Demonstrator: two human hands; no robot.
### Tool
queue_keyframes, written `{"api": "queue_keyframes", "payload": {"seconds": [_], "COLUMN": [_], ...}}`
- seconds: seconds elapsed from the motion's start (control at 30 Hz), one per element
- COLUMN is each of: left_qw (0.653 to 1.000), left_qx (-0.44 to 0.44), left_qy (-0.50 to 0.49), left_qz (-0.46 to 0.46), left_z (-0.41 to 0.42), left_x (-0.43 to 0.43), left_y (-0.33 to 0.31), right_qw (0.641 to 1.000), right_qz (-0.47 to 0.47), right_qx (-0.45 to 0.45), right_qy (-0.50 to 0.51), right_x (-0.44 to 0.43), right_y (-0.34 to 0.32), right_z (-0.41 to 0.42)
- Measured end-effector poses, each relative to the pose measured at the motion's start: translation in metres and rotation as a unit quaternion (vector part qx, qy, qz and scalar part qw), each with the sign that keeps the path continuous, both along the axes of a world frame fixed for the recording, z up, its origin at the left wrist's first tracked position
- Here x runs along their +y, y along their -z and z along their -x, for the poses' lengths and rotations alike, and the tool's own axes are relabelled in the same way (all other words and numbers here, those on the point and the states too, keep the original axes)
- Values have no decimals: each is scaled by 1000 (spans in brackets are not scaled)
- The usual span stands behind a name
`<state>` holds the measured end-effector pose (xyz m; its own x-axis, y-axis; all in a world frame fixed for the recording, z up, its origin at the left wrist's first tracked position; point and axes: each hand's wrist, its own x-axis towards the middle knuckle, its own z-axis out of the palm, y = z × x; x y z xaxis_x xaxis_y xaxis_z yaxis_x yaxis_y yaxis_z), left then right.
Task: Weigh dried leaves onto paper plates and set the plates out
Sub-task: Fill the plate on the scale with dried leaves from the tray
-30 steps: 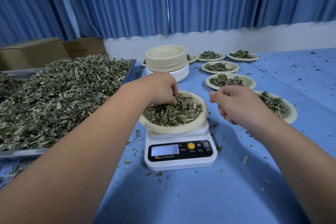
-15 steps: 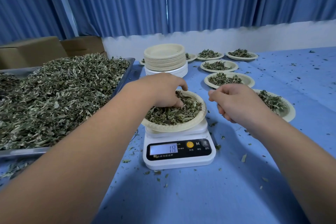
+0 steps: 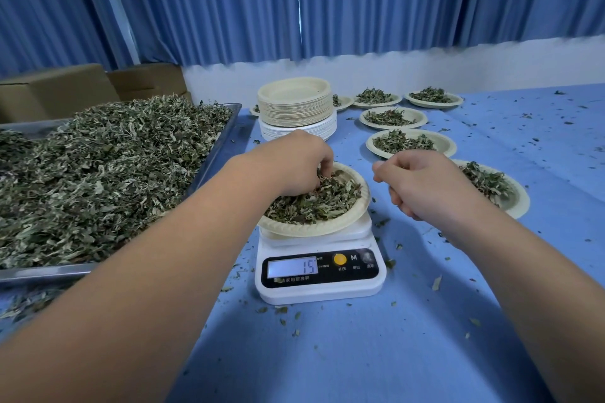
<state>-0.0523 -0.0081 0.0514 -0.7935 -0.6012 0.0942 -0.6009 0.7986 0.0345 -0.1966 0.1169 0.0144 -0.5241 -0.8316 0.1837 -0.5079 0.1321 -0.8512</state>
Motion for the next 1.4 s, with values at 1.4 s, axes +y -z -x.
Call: {"api": "queue_keyframes", "payload": {"seconds": [1.4], "left_qw": [800], "left_qx": [567], "left_qy": [-50], "left_qz": [-192], "left_z": [-64], "left_x": [28], "left_y": [29], "right_qw": [1000], "right_qz": [8], "right_qx": [-19], "right_qy": [2], "right_x": [1], "right_y": [3], "right_z": [7]}}
